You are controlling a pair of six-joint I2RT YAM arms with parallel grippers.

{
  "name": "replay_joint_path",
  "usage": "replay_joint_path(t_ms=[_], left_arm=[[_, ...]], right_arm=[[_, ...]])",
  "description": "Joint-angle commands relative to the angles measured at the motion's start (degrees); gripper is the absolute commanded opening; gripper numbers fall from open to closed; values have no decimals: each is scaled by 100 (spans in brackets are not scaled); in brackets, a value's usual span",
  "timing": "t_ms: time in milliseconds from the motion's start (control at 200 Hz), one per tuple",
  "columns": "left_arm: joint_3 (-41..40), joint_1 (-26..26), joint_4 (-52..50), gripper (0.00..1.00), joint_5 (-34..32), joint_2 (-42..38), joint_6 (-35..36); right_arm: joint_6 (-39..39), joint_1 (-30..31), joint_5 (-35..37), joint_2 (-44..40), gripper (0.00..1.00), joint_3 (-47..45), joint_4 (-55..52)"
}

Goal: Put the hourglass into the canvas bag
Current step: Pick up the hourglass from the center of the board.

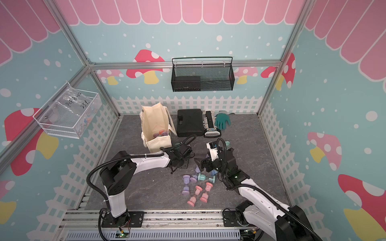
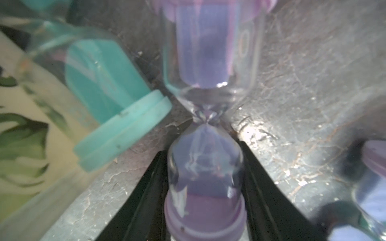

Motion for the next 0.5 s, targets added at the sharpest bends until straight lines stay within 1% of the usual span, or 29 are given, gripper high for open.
replay_joint_path(t_ms=[0, 135, 350, 495], left_arm=[[-82, -44, 81, 37, 240, -271, -106], [-53, -43, -69, 36, 144, -521, -41], [13, -43, -240, 34, 187, -1017, 47], [50, -43, -345, 32, 197, -1405, 95]], right_arm=[[-40, -36, -21, -23, 100, 105, 115], [-24, -33, -28, -109, 100, 163, 92], [-115, -35, -101, -325, 100, 304, -37], [-255, -35, -272, -507, 100, 412, -130]])
